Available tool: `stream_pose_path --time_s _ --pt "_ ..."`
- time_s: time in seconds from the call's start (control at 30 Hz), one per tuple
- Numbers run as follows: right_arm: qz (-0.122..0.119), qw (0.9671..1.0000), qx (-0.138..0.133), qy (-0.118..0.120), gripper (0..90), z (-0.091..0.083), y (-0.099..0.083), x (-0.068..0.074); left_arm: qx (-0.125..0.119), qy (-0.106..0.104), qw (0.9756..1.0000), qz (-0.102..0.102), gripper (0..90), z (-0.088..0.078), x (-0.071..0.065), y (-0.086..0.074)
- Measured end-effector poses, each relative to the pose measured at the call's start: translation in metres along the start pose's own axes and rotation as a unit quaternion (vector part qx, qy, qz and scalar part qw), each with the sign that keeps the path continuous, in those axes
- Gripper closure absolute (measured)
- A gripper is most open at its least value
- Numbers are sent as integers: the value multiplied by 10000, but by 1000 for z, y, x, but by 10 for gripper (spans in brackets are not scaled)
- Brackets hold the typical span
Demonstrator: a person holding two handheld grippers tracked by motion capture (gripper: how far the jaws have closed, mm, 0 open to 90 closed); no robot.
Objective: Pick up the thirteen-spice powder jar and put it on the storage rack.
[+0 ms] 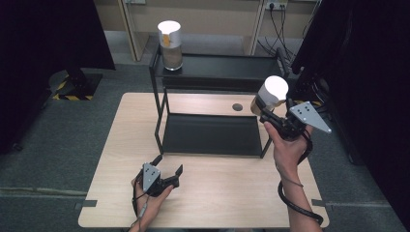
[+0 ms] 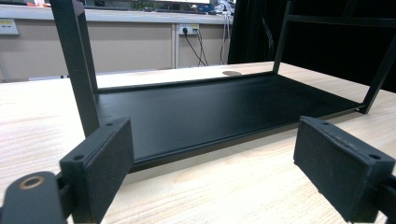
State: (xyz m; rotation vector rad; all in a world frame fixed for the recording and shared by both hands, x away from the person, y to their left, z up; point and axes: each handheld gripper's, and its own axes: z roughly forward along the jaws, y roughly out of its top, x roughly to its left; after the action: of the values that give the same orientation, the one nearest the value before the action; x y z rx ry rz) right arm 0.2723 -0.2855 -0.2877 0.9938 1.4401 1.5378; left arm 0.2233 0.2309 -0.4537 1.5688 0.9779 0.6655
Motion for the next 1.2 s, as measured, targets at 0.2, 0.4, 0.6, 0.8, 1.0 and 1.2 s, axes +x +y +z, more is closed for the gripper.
stream_pose_path --time_s 0.2,0.4,0.6,0.8,1.0,1.2 --pt "-7 10000 -7 -15 308 4 4 -1 17 0 10000 1 115 0 0 1" --pt "-33 10000 6 -54 308 7 9 -1 8 -3 10000 3 116 0 0 0" --pt "-30 10000 33 -76 308 11 15 -3 15 -2 10000 22 116 0 0 1" --pt "-29 9999 36 -104 309 14 19 -4 11 -1 10000 2 115 0 0 0" --pt "-25 9999 22 -121 308 18 26 -6 16 -3 10000 -3 115 0 0 1" --pt "19 9999 -9 -148 308 23 33 -7 15 -3 10000 -3 115 0 0 1"
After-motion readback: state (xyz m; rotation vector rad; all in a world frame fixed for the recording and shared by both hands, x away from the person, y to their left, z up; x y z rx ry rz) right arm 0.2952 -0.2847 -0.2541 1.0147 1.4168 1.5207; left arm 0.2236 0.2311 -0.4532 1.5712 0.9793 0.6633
